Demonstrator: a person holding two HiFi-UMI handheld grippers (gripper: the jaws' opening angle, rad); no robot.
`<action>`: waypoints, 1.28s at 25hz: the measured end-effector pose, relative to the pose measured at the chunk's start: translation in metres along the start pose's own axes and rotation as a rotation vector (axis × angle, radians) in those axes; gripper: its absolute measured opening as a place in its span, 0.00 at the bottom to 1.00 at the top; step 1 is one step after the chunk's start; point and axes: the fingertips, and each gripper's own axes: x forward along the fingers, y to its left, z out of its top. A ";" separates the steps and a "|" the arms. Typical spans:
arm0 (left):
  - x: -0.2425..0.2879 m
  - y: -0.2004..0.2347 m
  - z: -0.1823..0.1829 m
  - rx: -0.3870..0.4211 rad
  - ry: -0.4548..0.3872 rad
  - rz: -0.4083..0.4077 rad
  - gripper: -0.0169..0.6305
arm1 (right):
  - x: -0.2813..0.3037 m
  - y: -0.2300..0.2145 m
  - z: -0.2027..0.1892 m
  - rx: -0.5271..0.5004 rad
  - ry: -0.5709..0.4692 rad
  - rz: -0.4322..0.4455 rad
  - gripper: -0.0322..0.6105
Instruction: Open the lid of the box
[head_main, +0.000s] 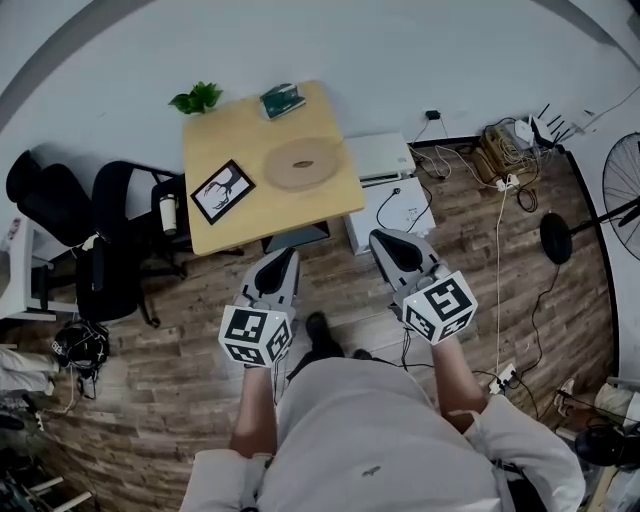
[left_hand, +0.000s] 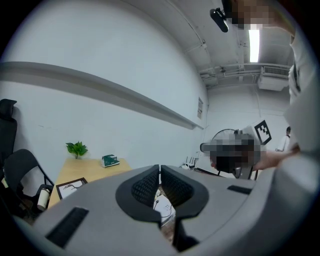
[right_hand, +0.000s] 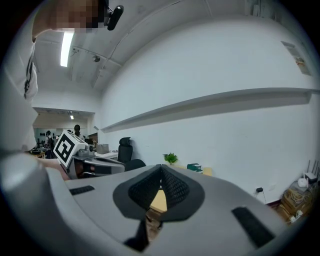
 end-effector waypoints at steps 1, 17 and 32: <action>0.002 0.005 0.001 0.002 0.000 -0.004 0.05 | 0.005 0.000 0.001 -0.001 0.000 -0.003 0.05; 0.023 0.085 0.002 -0.003 0.024 -0.060 0.05 | 0.096 0.012 0.006 -0.012 0.040 -0.027 0.06; 0.023 0.112 -0.010 -0.028 0.050 -0.057 0.05 | 0.127 0.024 -0.008 -0.008 0.107 0.006 0.09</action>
